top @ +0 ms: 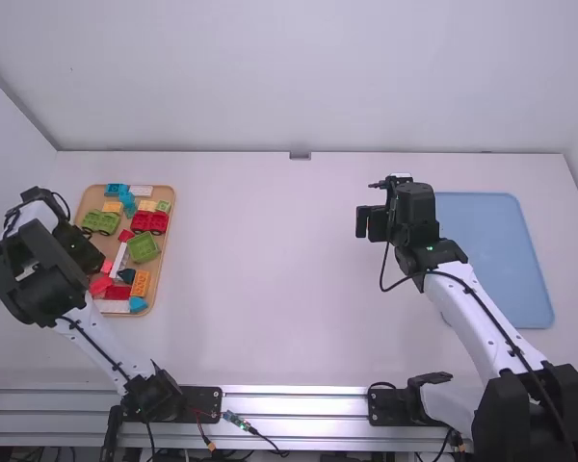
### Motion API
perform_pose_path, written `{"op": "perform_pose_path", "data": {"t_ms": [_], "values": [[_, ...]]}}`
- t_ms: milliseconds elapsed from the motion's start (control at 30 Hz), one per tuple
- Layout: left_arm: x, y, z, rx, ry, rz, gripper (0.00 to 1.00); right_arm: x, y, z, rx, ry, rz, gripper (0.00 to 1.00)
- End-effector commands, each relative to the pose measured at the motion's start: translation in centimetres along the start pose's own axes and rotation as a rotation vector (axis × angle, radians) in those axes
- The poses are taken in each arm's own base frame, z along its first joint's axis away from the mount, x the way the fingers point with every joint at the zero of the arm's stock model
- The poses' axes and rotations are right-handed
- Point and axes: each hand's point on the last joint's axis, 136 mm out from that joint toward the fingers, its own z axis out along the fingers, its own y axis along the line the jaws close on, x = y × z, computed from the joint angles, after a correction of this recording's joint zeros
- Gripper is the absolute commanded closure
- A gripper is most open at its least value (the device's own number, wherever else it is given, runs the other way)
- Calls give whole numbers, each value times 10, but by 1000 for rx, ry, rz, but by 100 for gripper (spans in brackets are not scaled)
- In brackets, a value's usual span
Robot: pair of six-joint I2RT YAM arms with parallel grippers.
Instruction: Assemble lego blocks to make yellow taxi
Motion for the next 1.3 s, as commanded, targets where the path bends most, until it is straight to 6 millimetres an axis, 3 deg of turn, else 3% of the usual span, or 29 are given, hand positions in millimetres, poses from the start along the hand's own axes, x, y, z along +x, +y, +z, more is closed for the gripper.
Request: {"op": "perform_pose_path", "data": {"t_ms": [0,67,167,600,767,967,1267], "values": [[0,-3,-4,0,1,-65,20,-15,2,-2,-5,-30,-1,0],[-4,3,-4,-22,-17,-150,17,-14,2,-2,-5,-29,-1,0],[-6,6,-4,-31,-34,-187,1,-14,2,-2,-4,-26,-1,0],[-23,3,-2,-5,-105,-221,1,-13,2,-2,-4,-24,-1,0],[-22,6,6,1,-96,-221,1,-13,2,-2,-4,-24,-1,0],[-4,-1,12,23,4,-173,1,-13,2,-2,-4,-25,-1,0],[-9,8,19,9,-19,-190,1,-13,2,-2,-4,-23,-1,0]]}}
